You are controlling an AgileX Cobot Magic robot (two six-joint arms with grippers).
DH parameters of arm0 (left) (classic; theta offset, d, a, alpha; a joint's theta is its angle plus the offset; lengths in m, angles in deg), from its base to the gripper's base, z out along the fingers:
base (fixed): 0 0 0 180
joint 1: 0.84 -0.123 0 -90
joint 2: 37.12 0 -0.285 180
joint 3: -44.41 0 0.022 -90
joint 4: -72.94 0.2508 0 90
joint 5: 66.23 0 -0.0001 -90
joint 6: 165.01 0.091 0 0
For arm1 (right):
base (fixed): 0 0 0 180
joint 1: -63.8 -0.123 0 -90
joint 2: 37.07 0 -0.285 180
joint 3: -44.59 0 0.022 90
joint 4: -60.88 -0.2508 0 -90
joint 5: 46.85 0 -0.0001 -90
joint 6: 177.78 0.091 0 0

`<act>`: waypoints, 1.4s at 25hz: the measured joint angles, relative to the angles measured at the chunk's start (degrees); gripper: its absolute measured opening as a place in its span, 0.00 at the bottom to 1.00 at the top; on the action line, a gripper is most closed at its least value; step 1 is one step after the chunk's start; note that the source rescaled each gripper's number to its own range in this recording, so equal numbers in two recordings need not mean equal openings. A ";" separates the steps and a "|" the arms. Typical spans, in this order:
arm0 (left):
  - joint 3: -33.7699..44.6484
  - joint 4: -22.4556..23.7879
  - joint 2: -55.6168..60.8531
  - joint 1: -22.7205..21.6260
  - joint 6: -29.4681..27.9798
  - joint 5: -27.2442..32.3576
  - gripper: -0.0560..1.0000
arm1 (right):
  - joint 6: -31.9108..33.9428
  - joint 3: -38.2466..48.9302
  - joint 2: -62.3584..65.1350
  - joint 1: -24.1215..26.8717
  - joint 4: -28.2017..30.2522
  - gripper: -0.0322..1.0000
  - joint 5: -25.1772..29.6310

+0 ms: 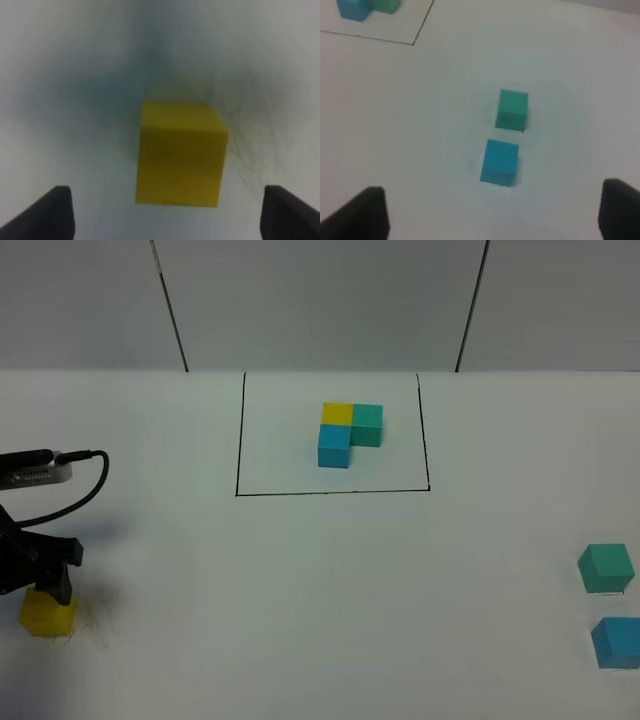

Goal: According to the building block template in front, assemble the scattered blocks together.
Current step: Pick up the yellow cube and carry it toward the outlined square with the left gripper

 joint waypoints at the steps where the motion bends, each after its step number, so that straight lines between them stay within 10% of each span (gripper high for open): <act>1: 0.00 0.00 -0.73 0.00 0.00 -0.64 0.66 | 0.00 0.00 0.00 0.00 0.00 0.73 0.00; 14: 0.00 0.00 -7.71 0.00 0.00 -5.78 0.63 | 0.00 0.00 0.00 0.00 0.00 0.73 0.00; 20: 0.00 0.00 -7.73 0.00 0.06 -6.47 0.05 | 0.00 0.00 0.00 0.00 0.00 0.73 0.00; 23: -0.93 0.28 -7.73 0.08 2.52 -5.73 0.06 | 0.00 0.00 0.00 0.00 0.00 0.73 0.00; 29: -9.48 -2.39 -3.61 7.89 27.08 -0.17 0.06 | 0.00 0.00 0.00 0.00 0.00 0.73 0.00; 35: -17.92 -7.99 -5.40 23.68 67.38 9.78 0.06 | 0.00 0.00 0.00 0.00 0.00 0.73 0.00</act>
